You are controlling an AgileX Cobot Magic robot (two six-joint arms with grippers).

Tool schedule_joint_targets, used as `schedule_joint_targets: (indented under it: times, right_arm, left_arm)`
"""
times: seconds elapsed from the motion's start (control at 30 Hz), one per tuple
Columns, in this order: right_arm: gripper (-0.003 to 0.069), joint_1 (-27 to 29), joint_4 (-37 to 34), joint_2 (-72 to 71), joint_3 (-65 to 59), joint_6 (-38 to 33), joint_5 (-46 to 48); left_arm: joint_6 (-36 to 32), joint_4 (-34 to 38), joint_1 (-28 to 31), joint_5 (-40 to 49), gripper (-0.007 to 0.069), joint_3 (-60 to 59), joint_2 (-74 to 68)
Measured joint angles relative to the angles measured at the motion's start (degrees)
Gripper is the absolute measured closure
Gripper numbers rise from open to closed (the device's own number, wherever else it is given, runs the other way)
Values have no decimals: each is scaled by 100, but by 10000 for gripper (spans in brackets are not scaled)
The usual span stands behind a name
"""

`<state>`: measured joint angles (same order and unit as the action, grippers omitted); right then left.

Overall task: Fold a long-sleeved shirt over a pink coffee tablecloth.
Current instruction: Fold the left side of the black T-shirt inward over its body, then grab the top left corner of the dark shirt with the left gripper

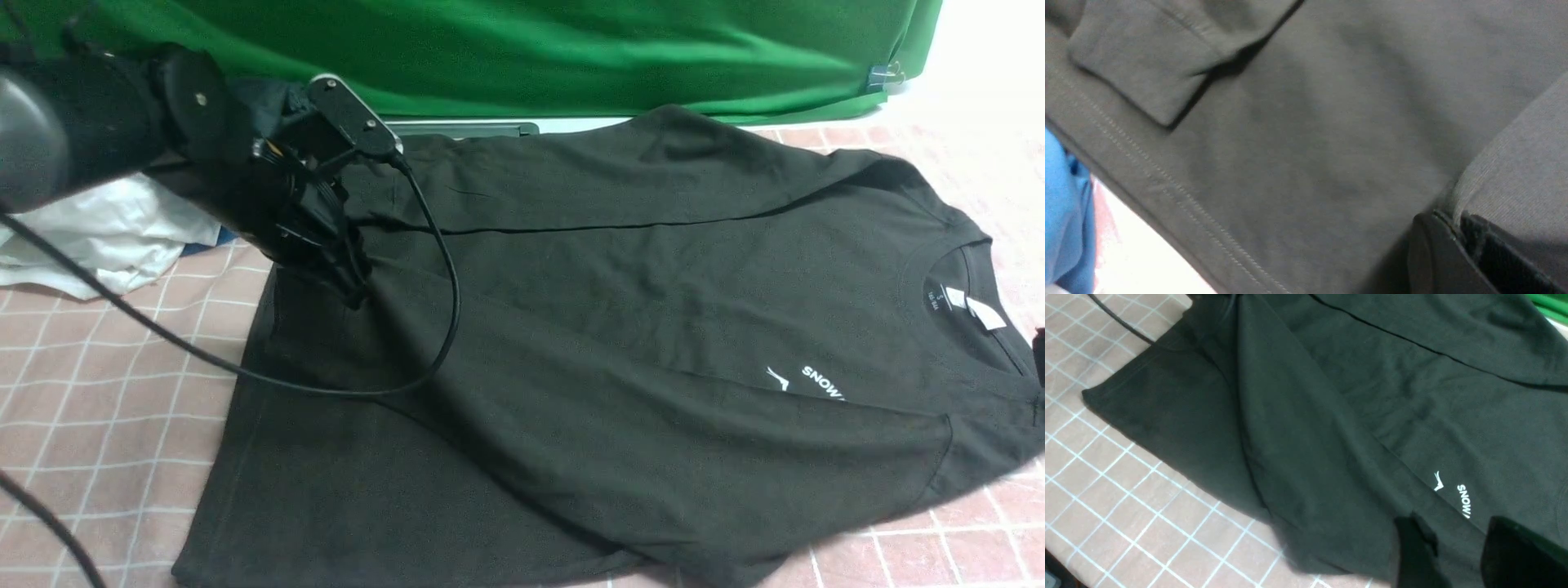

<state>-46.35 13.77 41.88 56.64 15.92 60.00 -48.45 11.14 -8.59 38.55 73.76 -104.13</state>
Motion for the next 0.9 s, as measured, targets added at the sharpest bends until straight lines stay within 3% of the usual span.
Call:
schedule_joint_targets:
  times: [0.3,0.43,0.57,0.67,0.77,0.83,0.9]
  right_arm:
    - [419,0,63,0,0,177,0]
    - [419,0,358,0,0,449,0]
    - [419,0,479,0,0,592,0]
    - [419,0,554,0,0,614,0]
    - [419,0,716,0,6,555,0]
    - [419,0,775,2,37,456,21]
    - [419,0,886,6,131,410,97]
  left_arm:
    - [617,-584,0,-336,587,214,-439]
    - [849,-687,0,-589,547,231,-508]
    - [865,-692,0,-769,399,244,-527]
    - [964,-793,0,-826,235,250,-527]
    - [1532,-830,0,-777,86,250,-458]
    - [1790,-830,0,-744,53,250,-335]
    - [1802,-712,-8,-700,76,250,-45]
